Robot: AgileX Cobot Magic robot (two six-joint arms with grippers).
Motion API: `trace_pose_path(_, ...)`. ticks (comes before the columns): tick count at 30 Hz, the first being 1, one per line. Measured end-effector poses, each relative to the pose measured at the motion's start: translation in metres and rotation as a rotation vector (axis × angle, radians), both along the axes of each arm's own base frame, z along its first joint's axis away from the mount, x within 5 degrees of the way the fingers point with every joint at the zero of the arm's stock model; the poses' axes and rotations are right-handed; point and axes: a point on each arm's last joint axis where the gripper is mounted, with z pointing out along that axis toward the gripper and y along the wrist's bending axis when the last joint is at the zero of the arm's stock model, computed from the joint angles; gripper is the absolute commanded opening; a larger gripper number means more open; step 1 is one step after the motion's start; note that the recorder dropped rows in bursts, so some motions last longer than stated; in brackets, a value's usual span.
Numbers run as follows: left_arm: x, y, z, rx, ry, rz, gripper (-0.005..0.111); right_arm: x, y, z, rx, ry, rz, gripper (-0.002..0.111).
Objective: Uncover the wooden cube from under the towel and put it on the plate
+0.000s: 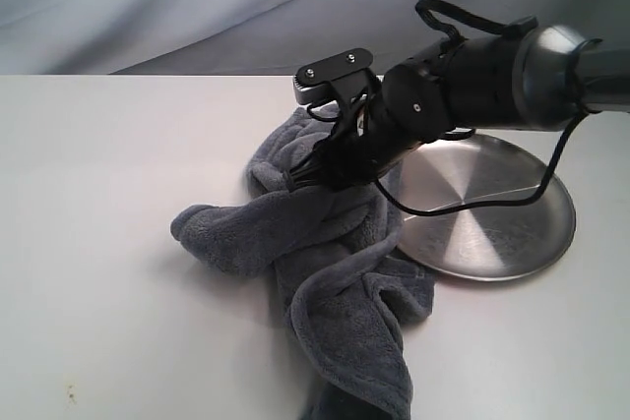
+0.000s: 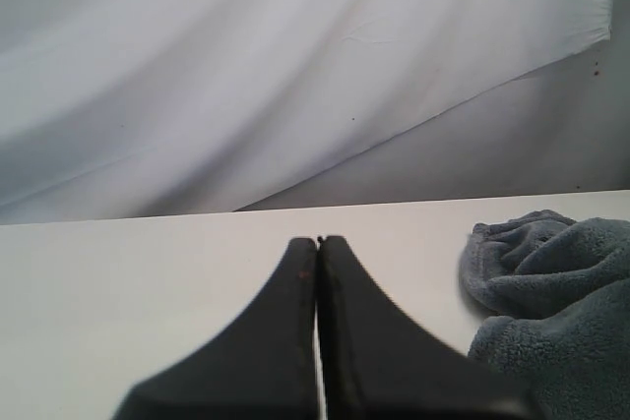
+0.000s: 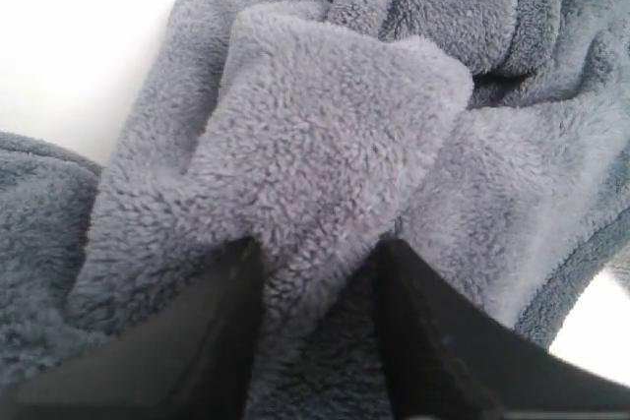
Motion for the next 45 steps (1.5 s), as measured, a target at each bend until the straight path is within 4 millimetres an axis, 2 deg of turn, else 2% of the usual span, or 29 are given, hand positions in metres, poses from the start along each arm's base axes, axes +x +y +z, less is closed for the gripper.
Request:
trace_pose_path(4, 0.000, 0.000, 0.000, 0.000, 0.000, 0.000, 0.000, 0.000, 0.000, 0.000, 0.004, 0.004, -0.005, 0.001)
trace_pose_path(11, 0.000, 0.000, 0.000, 0.000, 0.000, 0.000, 0.000, -0.002, -0.002, 0.008, 0.010, -0.004, -0.006, 0.000)
trace_pose_path(22, 0.000, 0.000, 0.000, 0.000, 0.000, 0.000, 0.000, -0.028, 0.004, 0.087, 0.198, -0.165, 0.038, 0.000)
trace_pose_path(27, 0.000, 0.000, 0.000, 0.000, 0.000, 0.000, 0.000, -0.035, 0.014, 0.099, 0.265, -0.223, 0.071, 0.000)
trace_pose_path(33, 0.000, 0.000, 0.000, 0.000, 0.000, 0.000, 0.000, -0.037, 0.033, 0.090, 0.325, -0.269, 0.114, 0.000)
trace_pose_path(45, 0.000, 0.000, 0.000, 0.000, 0.000, 0.000, 0.000, -0.020, 0.060, 0.041, 0.366, -0.341, 0.170, 0.000)
